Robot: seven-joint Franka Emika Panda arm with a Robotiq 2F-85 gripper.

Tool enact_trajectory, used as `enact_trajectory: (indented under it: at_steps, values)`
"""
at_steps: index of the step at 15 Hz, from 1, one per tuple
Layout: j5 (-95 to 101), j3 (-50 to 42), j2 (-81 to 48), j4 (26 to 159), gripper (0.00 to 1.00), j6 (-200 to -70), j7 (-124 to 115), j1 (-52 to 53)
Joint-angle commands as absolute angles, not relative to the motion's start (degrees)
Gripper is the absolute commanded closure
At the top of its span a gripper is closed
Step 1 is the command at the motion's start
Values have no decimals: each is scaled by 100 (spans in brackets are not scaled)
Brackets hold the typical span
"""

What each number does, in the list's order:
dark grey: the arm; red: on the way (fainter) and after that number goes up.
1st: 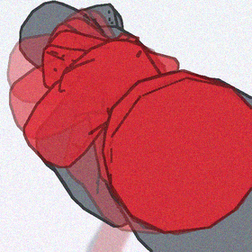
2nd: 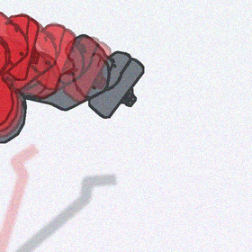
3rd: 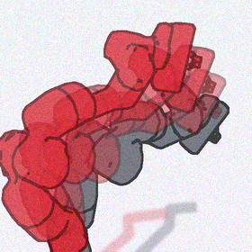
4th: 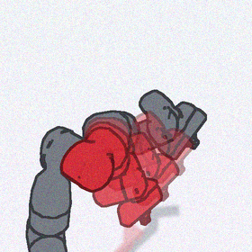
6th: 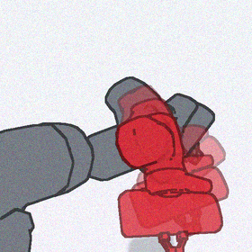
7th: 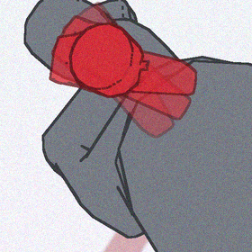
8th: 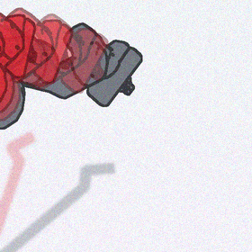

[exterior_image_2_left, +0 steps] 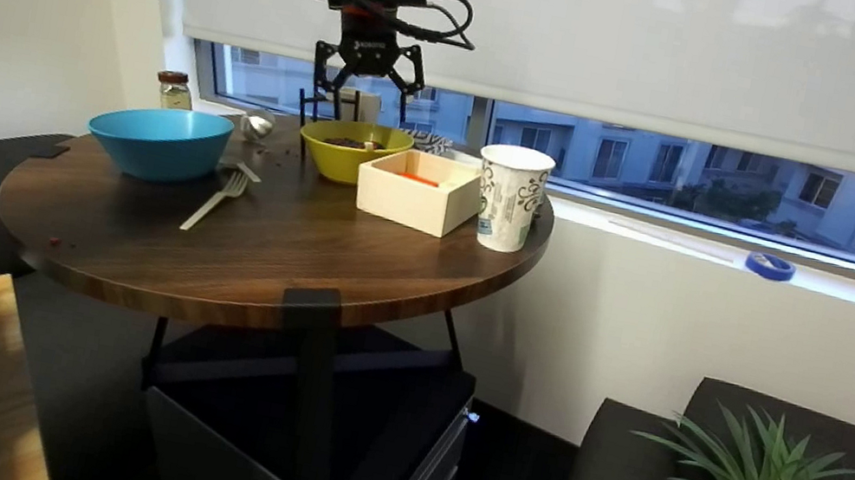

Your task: Pick up the white spoon from the yellow bowl and put it in the paper cup on the right side of the table

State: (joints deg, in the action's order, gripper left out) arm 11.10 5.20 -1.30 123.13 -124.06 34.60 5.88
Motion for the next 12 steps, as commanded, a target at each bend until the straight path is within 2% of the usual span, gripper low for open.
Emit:
enact_trajectory:
  at_steps: [1, 3, 4, 6, 8, 11, 12]
  values:
    - [942, 552, -163, 12346, 0, -12243, 3390, 570]
    - [968, 545, -153, 12374, 1, -12340, 3411, 559]
    - [905, 544, -164, 12367, 20, -12318, 3448, 553]
    - [881, 545, -192, 12361, 30, -12313, 3462, 552]
    - [849, 555, -232, 12349, 47, -12279, 3484, 560]
    - [858, 546, -331, 12340, 54, -12301, 3501, 544]
    - [870, 542, -367, 12349, 44, -12353, 3530, 534]
